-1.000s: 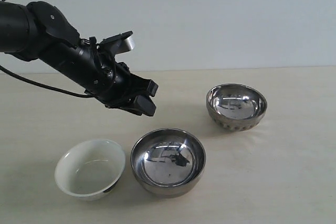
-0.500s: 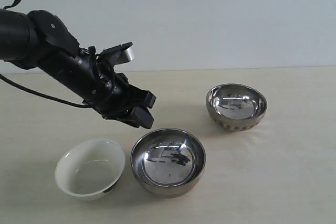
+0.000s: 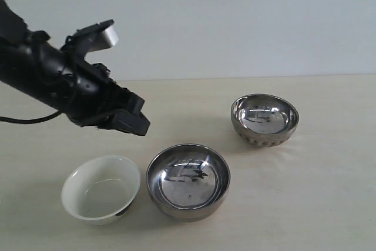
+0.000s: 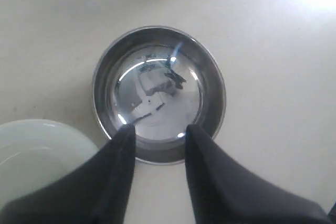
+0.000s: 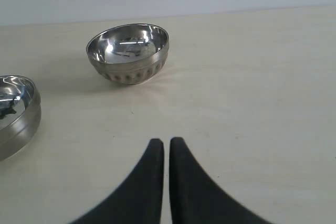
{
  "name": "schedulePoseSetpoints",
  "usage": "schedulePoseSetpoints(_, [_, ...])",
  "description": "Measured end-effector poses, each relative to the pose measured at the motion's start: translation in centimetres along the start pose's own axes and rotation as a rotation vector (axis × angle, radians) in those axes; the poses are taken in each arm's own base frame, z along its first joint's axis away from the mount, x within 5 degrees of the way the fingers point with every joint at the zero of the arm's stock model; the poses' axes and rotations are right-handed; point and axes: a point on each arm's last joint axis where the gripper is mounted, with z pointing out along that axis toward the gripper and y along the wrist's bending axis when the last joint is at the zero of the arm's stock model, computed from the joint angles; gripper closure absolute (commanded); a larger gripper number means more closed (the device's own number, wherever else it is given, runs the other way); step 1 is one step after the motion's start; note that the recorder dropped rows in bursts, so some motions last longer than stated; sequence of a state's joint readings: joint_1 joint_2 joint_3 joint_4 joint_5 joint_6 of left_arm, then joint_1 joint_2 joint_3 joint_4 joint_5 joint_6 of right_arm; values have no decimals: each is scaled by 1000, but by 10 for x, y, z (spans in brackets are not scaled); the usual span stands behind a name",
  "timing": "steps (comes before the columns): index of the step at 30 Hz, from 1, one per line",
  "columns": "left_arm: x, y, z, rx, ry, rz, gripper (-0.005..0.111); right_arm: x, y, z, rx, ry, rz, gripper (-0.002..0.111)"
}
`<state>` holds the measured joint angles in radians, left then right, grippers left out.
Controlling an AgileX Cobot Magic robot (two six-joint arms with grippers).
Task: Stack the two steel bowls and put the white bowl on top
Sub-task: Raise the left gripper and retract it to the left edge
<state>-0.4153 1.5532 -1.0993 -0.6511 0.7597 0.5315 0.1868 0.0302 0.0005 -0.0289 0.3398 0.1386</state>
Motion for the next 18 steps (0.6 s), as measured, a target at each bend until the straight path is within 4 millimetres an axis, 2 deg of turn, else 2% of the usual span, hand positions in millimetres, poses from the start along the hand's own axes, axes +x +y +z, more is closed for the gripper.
schedulePoseSetpoints(5, [25,-16,-39,-26,-77,31,75,0,0,0,0,0,0,108])
schedulePoseSetpoints(9, [45,-25,-62,-47,-184,1,75,0,0,0,0,0,0,108])
schedulePoseSetpoints(13, [71,-31,-78,-60,-261,-13,75,0,0,0,0,0,0,108])
schedulePoseSetpoints(18, [101,-37,-86,-42,-306,-37,75,0,0,0,0,0,0,108])
